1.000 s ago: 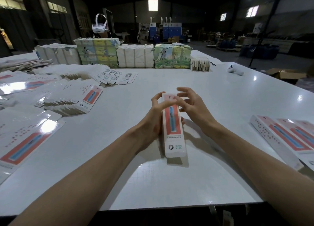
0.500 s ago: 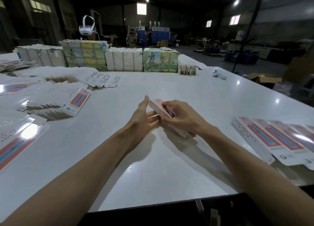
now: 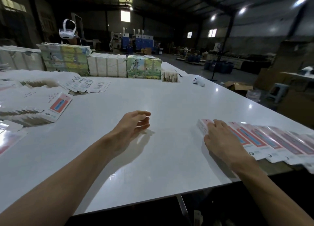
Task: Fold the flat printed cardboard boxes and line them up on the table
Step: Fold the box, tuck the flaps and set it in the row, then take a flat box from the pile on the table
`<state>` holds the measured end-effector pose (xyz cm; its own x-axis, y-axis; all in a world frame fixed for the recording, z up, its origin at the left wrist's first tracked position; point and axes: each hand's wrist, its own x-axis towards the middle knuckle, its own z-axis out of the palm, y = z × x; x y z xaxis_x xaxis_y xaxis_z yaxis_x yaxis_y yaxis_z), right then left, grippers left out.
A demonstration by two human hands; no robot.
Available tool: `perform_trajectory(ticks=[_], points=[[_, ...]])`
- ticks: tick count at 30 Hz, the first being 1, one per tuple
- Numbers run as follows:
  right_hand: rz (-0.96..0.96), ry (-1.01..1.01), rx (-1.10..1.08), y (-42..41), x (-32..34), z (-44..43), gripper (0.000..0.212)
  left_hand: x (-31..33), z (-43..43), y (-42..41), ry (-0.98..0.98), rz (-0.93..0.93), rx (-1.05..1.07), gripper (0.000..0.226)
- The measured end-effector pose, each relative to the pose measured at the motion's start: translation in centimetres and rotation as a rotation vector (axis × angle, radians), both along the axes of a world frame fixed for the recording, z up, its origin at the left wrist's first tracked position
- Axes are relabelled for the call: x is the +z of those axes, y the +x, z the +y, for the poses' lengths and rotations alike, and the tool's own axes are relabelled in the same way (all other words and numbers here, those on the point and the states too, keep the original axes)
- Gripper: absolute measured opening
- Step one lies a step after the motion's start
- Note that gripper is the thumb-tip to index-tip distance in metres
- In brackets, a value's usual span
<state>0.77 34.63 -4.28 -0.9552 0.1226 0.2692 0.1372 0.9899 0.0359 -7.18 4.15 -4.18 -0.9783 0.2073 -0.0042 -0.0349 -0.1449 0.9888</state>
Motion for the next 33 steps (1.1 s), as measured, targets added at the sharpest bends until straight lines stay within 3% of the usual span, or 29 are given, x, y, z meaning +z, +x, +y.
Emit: perform_trajectory(ticks=[4, 10, 14, 17, 20, 23, 28, 33], points=[[0.02, -0.013, -0.044, 0.6, 0.2, 0.9, 0.047, 0.0, 0.0, 0.1, -0.039, 0.041, -0.021, 0.025], [0.021, 0.133, -0.079, 0.8, 1.1, 0.3, 0.048, 0.0, -0.2, -0.4, -0.116, 0.06, -0.064, 0.025], [0.122, 0.08, 0.142, -1.4, 3.2, -5.2, 0.027, -0.1, -0.4, -0.3, -0.109, 0.068, -0.065, 0.025], [0.232, 0.066, 0.342, -3.5, 4.2, -10.6, 0.012, 0.0, -0.1, 0.2, -0.142, 0.149, 0.074, 0.026], [0.202, -0.005, 0.481, -5.5, 3.8, -15.4, 0.019, 0.1, -0.4, 0.1, -0.353, 0.357, 0.342, 0.028], [0.157, -0.088, 0.592, -6.6, 1.9, -18.4, 0.013, 0.6, -1.3, 0.0, -0.5, 0.419, 0.456, 0.027], [0.197, -0.042, 0.644, -7.8, -0.8, -18.7, 0.018, 2.2, -3.9, -0.5, -0.929, 0.369, 0.546, 0.023], [0.202, -0.063, 0.678, -8.0, -1.3, -18.4, 0.017, 5.7, -11.3, 0.0, -1.268, 0.145, 0.521, 0.025]])
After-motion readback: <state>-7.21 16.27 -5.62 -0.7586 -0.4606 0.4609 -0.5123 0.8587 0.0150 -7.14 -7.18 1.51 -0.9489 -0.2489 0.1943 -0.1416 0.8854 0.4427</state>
